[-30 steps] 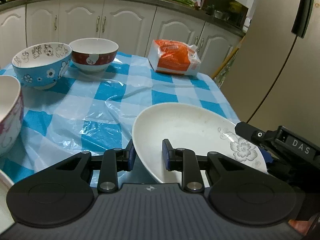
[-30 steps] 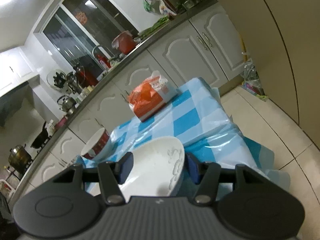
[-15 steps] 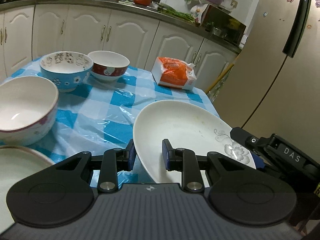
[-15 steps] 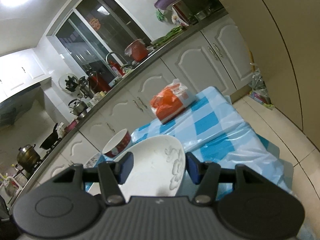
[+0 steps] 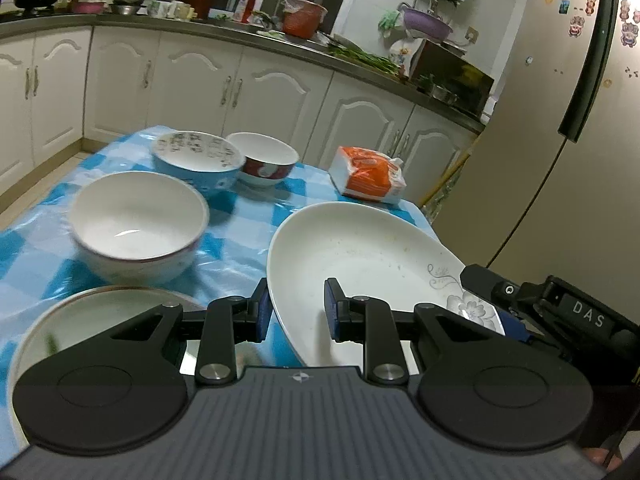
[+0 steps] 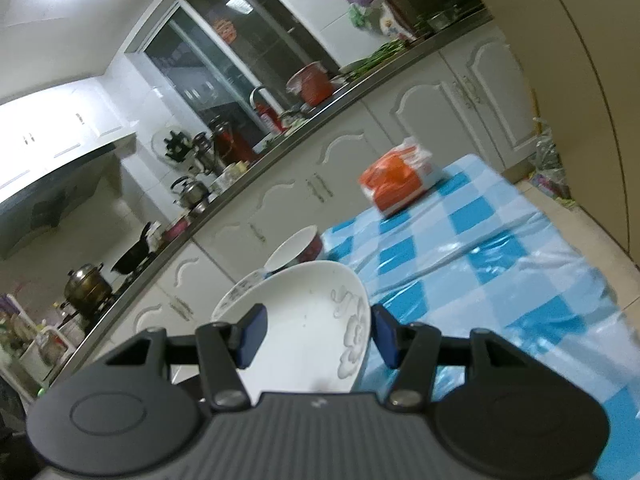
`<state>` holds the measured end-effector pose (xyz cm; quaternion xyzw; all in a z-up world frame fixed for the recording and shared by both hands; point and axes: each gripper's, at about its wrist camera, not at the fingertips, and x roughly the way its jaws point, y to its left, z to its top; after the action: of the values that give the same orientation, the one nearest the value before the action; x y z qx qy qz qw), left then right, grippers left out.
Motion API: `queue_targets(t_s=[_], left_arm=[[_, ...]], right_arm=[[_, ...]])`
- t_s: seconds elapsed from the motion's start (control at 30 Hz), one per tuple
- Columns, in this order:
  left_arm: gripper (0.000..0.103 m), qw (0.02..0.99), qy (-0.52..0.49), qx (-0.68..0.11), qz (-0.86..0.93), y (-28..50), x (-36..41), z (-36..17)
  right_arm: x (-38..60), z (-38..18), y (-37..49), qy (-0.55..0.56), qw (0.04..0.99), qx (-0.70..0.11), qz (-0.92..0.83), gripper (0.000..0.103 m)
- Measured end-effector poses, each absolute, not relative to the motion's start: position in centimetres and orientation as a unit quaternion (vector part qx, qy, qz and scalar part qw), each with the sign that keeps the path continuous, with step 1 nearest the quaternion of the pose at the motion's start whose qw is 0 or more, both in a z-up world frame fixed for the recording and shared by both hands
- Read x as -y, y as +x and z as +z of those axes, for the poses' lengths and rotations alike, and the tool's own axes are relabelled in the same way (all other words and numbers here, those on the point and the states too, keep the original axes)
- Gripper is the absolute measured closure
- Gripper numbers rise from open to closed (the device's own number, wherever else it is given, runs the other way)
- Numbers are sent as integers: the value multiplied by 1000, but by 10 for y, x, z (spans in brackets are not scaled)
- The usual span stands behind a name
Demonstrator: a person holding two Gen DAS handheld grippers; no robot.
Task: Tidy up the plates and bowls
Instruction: 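Carry the white plate with both grippers toward the stacked plates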
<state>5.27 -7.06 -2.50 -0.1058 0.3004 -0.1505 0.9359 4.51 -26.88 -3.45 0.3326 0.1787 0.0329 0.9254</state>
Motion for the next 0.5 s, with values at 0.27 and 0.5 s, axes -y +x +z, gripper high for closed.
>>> queue_targets(t_s=[0.27, 0.5], left_arm=[[76, 940, -119, -293, -130, 29, 34, -22], [76, 946, -132, -281, -97, 12, 5, -20]], right_arm=[[228, -23, 40, 307, 930, -188, 71, 46], [190, -22, 41, 288, 929, -207, 108, 46]])
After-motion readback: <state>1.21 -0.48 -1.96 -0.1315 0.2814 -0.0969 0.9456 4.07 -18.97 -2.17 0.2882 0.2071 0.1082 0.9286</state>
